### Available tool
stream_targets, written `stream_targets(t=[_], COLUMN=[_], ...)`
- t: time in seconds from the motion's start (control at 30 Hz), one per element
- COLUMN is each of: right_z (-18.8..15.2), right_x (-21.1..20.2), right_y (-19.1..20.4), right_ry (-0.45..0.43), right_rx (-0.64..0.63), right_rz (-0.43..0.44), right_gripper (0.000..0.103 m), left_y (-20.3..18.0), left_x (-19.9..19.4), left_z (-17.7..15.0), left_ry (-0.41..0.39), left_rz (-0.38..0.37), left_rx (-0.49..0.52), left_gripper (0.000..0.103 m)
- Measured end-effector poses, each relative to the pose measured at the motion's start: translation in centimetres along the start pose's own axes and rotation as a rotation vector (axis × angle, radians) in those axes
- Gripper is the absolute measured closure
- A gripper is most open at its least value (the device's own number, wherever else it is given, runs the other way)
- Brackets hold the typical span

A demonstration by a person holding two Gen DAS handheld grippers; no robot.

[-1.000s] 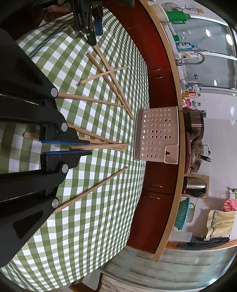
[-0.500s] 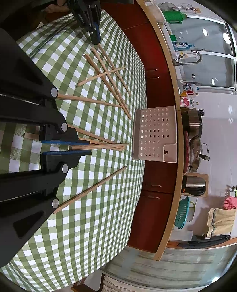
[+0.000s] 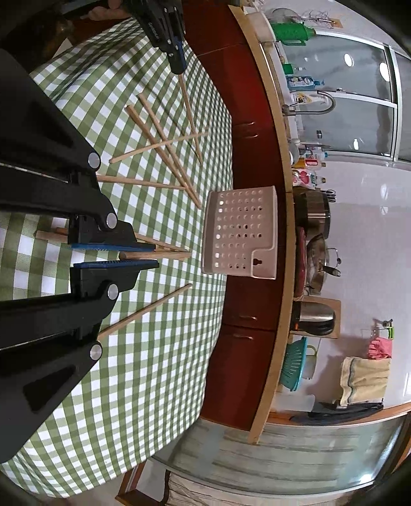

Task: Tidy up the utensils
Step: 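Close the left tool on another wooden chopstick while the right tool holds its chopstick, then lift both held chopsticks and carry them over the white basket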

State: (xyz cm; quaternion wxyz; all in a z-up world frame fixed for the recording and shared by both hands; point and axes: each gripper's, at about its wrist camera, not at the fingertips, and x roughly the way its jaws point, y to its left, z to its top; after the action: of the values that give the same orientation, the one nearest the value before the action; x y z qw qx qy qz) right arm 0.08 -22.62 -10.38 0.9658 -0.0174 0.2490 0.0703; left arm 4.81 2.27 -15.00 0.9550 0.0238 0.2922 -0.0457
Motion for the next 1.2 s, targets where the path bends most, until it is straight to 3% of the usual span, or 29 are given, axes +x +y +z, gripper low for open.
stream_targets(t=[0.53,0.83,1.03,1.13,1.2], right_z=[2.8,0.5,-2.8,-4.3,-4.9], right_x=[-2.7,-0.9,0.7,0.7,0.7], right_y=[0.5,-0.2,-2.0,-2.0,-1.9], right_ry=[-0.092,-0.027,0.077,0.101,0.111], right_rx=[-0.013,0.016,0.075,0.071,0.061], right_rz=[-0.015,0.000,-0.002,0.004,0.003], right_gripper=[0.102,0.102,0.094,0.081,0.078], left_y=[0.3,0.4,0.2,0.1,0.1], left_x=[-3.6,-3.1,-3.0,-3.0,-3.1], left_z=[3.4,2.9,2.4,2.4,2.4], left_ry=[-0.123,-0.106,-0.098,-0.101,-0.100], left_rz=[-0.008,-0.004,-0.006,-0.003,-0.003], left_rx=[-0.016,-0.024,-0.026,-0.022,-0.024], left_gripper=[0.097,0.097,0.097,0.097,0.097])
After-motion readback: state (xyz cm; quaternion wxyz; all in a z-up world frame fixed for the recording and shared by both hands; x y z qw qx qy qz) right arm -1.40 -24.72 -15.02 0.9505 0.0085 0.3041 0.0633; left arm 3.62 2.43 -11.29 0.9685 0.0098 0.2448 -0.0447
